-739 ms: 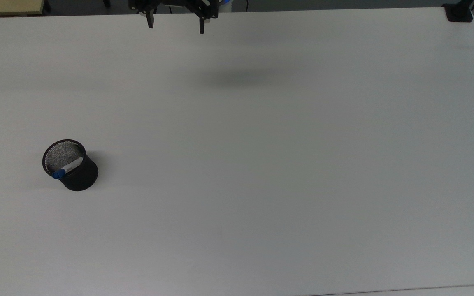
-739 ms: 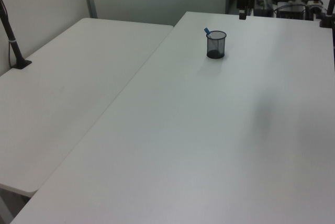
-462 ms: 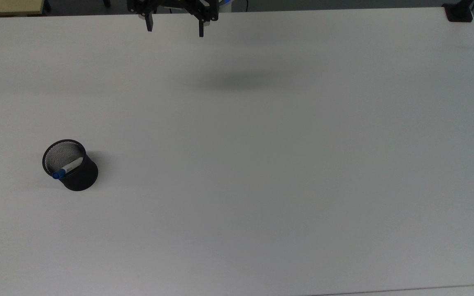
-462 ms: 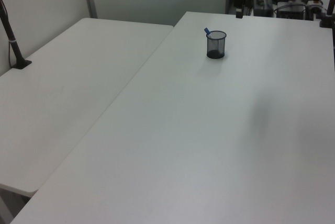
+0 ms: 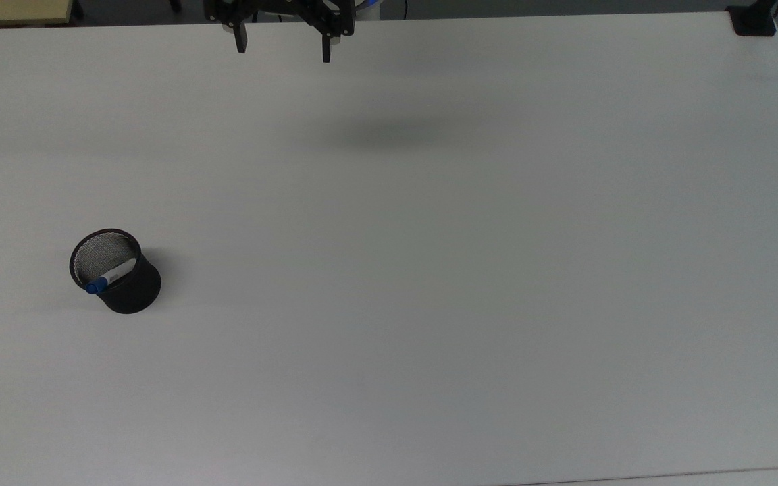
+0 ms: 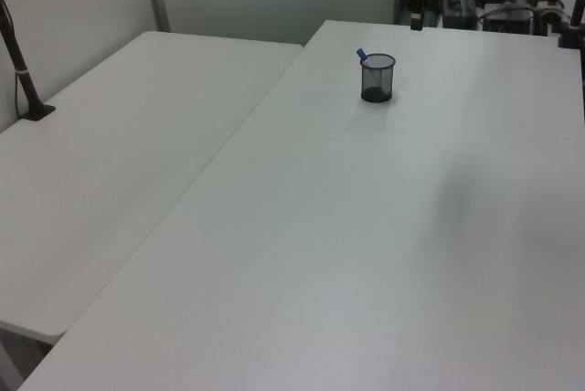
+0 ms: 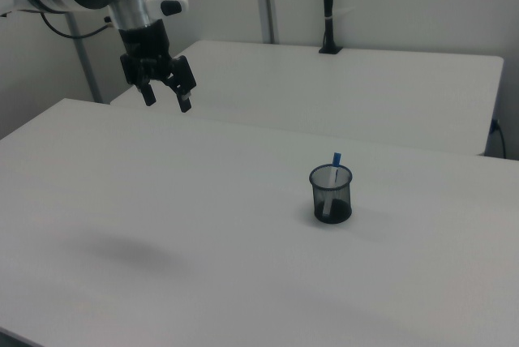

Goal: Remove the marker
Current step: 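Move the open gripper from rest toward the black mesh cup, then lower the gripper over the cup and close on the blue-capped marker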

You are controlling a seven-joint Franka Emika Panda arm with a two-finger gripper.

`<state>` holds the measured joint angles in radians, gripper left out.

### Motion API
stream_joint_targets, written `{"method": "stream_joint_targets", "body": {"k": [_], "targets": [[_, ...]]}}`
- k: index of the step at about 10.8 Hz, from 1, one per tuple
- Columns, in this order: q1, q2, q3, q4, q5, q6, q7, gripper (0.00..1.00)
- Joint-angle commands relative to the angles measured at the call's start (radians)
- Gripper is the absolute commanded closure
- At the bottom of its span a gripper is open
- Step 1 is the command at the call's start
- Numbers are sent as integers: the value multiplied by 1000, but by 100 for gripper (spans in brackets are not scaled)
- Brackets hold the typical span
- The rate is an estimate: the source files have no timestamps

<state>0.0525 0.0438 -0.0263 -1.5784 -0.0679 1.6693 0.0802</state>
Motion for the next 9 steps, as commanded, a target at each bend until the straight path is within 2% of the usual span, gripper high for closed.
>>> {"method": "stream_joint_targets", "body": {"k": [1,4,9], "targets": [[-71,11,2,4,19,58,-80,0],[-129,53,0,5,13,182,-96,0],[-233,220,0,5,-1,473,-97,0]]}}
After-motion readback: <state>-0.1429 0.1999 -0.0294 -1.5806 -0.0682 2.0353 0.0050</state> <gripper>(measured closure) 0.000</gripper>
